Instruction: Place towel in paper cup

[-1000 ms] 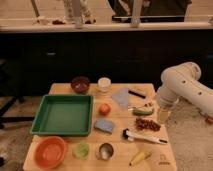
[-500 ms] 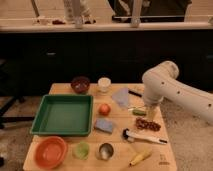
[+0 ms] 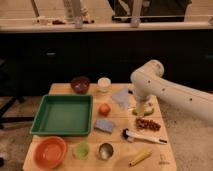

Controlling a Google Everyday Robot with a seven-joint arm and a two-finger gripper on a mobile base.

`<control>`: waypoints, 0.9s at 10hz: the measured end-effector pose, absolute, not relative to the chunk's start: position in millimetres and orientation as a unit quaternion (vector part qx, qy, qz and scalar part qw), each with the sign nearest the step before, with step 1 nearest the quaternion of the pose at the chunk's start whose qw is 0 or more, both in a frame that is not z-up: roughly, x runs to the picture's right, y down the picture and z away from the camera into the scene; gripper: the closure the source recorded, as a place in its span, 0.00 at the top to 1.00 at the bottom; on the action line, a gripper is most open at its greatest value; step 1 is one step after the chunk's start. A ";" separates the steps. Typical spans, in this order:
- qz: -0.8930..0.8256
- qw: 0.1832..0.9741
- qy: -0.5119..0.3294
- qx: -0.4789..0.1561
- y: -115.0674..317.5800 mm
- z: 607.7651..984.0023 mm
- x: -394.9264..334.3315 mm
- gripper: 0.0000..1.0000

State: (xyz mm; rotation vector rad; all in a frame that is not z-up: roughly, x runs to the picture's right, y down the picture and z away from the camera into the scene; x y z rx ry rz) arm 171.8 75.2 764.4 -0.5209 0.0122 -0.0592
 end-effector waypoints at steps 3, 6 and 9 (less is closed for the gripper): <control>0.002 0.963 -0.050 -0.264 63.6 786.7 150.4 0.80; 0.021 0.956 -0.103 -0.274 60.0 797.5 131.8 0.80; 0.021 0.955 -0.111 -0.275 59.4 798.1 128.2 0.80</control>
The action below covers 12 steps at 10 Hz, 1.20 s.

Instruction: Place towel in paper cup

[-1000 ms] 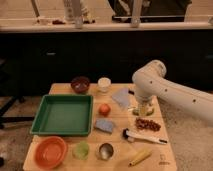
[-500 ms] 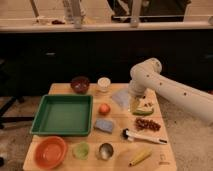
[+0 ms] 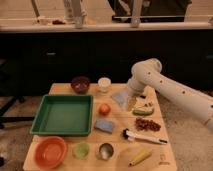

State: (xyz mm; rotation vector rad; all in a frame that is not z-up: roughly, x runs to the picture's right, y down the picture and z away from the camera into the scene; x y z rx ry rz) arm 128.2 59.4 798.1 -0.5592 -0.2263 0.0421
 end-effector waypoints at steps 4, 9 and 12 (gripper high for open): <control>0.030 0.957 -0.114 -0.265 59.0 803.8 133.9 0.80; 0.048 0.959 -0.114 -0.256 55.3 831.5 142.5 0.80; 0.040 0.962 -0.099 -0.251 54.8 847.9 136.7 0.80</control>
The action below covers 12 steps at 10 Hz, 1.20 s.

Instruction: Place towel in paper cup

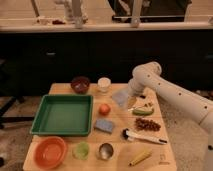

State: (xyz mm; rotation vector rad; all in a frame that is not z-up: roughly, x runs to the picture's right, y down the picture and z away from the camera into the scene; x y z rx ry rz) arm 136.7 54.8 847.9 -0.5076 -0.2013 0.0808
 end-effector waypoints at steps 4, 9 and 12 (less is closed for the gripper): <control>0.028 0.960 -0.083 -0.268 57.9 872.3 126.9 0.80; 0.045 0.956 -0.071 -0.282 59.6 897.7 142.6 0.80; 0.053 0.953 -0.062 -0.291 63.3 913.9 148.8 0.80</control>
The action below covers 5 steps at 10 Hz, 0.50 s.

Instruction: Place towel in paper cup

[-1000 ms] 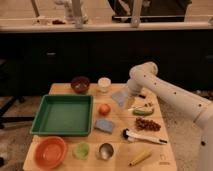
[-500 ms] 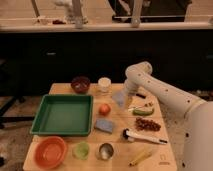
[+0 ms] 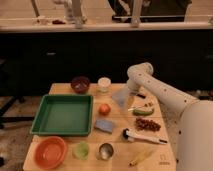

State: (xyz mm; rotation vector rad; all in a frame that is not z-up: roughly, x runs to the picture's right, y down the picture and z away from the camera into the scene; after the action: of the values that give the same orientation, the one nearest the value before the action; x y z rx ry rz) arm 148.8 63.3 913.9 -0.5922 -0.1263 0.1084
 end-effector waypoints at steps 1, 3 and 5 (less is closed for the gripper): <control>0.055 0.952 -0.060 -0.295 64.4 918.9 149.8 0.80; 0.058 0.952 -0.055 -0.295 66.6 924.6 153.9 0.80; 0.062 0.955 -0.044 -0.285 69.2 929.6 154.7 0.80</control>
State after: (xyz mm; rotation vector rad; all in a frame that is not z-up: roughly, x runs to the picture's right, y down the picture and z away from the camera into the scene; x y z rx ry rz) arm 154.7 69.2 929.6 -0.5786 -0.0890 0.1266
